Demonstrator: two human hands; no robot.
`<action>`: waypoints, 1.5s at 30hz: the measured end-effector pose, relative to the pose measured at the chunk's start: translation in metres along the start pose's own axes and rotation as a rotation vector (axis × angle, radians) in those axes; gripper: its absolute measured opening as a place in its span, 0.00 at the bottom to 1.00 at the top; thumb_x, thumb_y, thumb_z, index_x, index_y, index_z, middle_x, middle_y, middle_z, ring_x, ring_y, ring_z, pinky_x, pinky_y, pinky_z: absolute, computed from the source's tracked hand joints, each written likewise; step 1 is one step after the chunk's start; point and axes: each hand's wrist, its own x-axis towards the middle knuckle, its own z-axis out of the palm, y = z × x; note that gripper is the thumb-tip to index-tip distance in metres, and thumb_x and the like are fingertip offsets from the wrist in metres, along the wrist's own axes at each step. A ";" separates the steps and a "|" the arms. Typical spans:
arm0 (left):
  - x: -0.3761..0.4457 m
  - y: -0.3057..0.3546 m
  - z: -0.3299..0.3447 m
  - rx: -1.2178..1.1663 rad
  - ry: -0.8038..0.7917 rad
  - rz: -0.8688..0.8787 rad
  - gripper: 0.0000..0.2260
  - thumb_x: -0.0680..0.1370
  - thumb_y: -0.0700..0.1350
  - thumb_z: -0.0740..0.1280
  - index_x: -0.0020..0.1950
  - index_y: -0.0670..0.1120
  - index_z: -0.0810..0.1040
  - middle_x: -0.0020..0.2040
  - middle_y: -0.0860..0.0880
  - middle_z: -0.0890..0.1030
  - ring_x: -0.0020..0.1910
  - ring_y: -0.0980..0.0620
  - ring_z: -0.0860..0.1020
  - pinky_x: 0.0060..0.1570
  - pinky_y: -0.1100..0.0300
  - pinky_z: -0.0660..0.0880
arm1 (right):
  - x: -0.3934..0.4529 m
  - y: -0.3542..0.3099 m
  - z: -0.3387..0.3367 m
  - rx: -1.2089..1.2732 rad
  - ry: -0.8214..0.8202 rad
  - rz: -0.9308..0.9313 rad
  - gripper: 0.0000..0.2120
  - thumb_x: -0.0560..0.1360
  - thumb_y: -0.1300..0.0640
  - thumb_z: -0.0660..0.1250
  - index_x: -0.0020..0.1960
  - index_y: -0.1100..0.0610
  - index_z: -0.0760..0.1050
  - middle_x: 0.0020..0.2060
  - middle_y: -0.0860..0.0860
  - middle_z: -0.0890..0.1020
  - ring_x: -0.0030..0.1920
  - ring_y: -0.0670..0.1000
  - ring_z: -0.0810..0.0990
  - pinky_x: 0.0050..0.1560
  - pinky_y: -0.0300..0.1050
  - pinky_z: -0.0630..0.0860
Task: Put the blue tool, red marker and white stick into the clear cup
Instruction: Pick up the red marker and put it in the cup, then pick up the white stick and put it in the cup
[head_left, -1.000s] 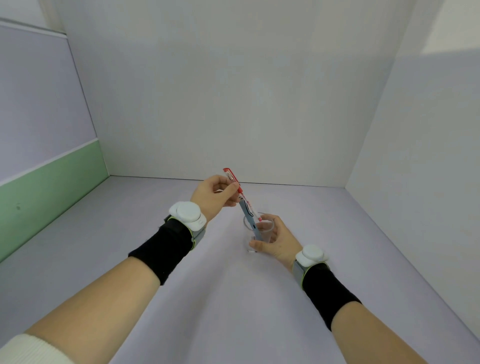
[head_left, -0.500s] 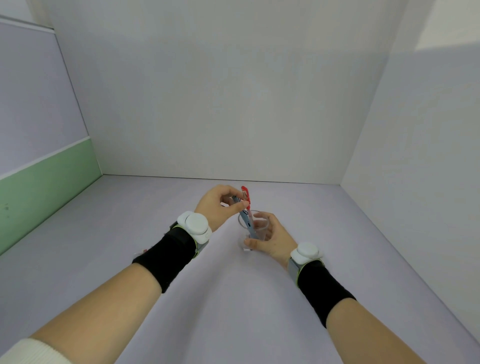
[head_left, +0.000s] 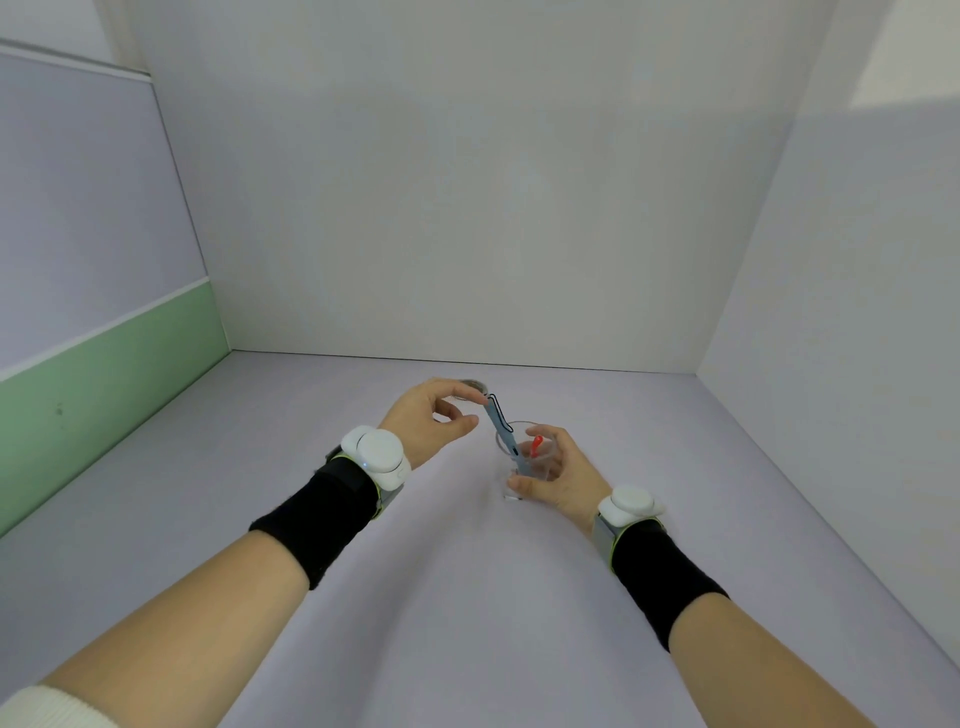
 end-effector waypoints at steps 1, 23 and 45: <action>-0.002 -0.002 -0.004 -0.002 -0.004 -0.022 0.08 0.74 0.41 0.71 0.52 0.52 0.83 0.46 0.62 0.80 0.35 0.64 0.76 0.38 0.75 0.69 | 0.001 0.000 0.000 0.005 0.004 0.006 0.33 0.67 0.61 0.80 0.66 0.52 0.67 0.61 0.55 0.78 0.61 0.56 0.79 0.56 0.39 0.79; -0.037 -0.075 -0.067 0.080 -0.006 -0.321 0.07 0.72 0.45 0.74 0.49 0.51 0.82 0.41 0.55 0.84 0.40 0.56 0.80 0.38 0.62 0.76 | 0.021 -0.041 0.045 -0.039 0.015 -0.041 0.29 0.64 0.56 0.81 0.58 0.44 0.70 0.60 0.50 0.80 0.61 0.53 0.80 0.63 0.53 0.77; -0.034 -0.092 -0.073 0.272 -0.103 -0.274 0.07 0.75 0.44 0.71 0.53 0.49 0.85 0.42 0.55 0.82 0.41 0.56 0.78 0.39 0.76 0.69 | 0.017 -0.029 0.053 -0.061 -0.006 0.024 0.35 0.62 0.53 0.82 0.64 0.48 0.69 0.60 0.50 0.80 0.60 0.52 0.80 0.58 0.46 0.77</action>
